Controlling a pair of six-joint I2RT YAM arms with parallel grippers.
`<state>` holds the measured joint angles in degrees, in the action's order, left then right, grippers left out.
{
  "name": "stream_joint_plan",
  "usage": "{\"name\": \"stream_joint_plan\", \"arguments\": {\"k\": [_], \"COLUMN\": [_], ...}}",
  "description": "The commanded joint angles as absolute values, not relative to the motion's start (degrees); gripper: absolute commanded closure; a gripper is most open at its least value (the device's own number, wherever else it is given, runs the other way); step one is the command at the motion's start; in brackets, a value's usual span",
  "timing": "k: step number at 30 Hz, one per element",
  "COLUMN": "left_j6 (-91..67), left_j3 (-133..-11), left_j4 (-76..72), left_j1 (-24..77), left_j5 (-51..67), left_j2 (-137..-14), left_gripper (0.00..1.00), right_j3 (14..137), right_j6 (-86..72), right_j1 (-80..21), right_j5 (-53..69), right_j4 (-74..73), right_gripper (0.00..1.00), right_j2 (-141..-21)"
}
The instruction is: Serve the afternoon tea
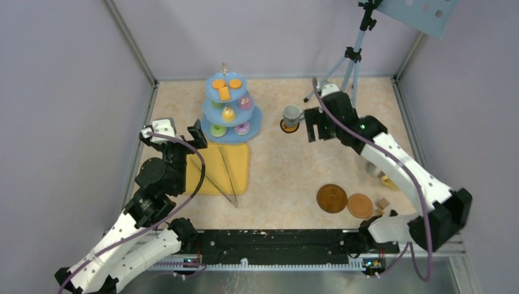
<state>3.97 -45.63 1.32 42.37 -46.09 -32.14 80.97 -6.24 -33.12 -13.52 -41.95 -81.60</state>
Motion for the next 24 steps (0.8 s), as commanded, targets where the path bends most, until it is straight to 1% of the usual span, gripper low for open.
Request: {"name": "stream_joint_plan", "arguments": {"k": [1, 6, 11, 17, 21, 24], "left_j6": [3.5, 3.3, 3.4, 3.2, 3.3, 3.2], "left_j3": [-45.8, -45.9, -45.8, -45.9, -45.9, -45.9], "left_j4": [-0.3, -0.3, -0.3, -0.3, -0.3, -0.3], "left_j1": [42.3, 42.3, 42.3, 42.3, 42.3, 42.3], "left_j5": [-45.6, -45.7, -45.3, -45.0, -45.0, -45.0], "left_j2": [-32.5, -33.0, -34.1, -34.5, -35.0, -35.1], "left_gripper": [0.01, 0.01, 0.01, 0.01, 0.01, 0.01], "right_j3": [64.3, 47.9, 35.7, 31.7, 32.0, 31.4], "right_j6": [-23.4, -40.1, -48.9, -51.3, -51.8, -51.9], "right_j1": [-33.0, -33.0, -34.7, -37.7, -40.0, -40.7], "right_j5": [-18.5, -18.8, -10.1, -8.6, -10.4, -9.7], "right_j4": [-42.7, -45.4, -38.9, -32.2, -30.2, -27.6], "right_gripper": [0.2, 0.2, 0.2, 0.2, 0.2, 0.22], "right_j2": [-70.7, -64.5, -62.5, -61.6, -64.0, -67.2]}}
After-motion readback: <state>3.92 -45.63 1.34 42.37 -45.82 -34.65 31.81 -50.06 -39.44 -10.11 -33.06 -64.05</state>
